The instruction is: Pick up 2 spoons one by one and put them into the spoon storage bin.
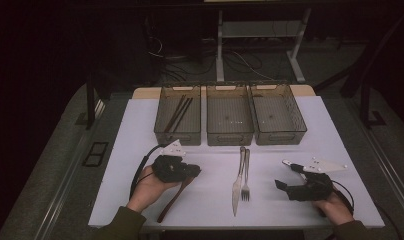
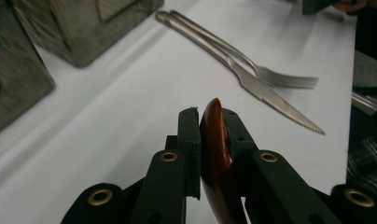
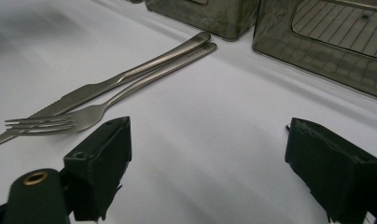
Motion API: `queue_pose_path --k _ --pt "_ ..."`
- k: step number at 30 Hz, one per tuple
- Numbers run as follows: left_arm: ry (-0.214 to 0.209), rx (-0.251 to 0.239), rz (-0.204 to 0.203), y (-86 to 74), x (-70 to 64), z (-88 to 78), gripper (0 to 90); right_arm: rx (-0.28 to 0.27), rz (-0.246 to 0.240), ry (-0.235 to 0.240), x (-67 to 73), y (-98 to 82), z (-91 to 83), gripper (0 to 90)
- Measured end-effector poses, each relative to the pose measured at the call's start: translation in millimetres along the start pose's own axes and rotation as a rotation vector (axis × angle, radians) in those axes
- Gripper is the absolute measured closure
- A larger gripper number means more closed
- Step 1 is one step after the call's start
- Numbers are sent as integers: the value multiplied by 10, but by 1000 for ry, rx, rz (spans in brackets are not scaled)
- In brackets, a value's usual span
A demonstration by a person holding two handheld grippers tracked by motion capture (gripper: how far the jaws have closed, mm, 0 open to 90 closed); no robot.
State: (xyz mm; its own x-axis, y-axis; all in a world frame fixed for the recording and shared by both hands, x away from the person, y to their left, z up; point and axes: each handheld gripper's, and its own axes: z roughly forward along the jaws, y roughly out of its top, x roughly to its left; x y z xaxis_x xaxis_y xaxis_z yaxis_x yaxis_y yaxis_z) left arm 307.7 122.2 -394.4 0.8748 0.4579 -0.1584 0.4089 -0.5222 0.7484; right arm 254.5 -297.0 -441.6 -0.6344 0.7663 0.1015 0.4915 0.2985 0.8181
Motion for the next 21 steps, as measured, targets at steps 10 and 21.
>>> queue_pose_path --k 10,21 --pt "23 -64 25 316 90 104 795 -3 1 0 1 0 -1 142" --pt "47 -119 39 582 207 153 794 -9 -7 8 16 36 65 142"
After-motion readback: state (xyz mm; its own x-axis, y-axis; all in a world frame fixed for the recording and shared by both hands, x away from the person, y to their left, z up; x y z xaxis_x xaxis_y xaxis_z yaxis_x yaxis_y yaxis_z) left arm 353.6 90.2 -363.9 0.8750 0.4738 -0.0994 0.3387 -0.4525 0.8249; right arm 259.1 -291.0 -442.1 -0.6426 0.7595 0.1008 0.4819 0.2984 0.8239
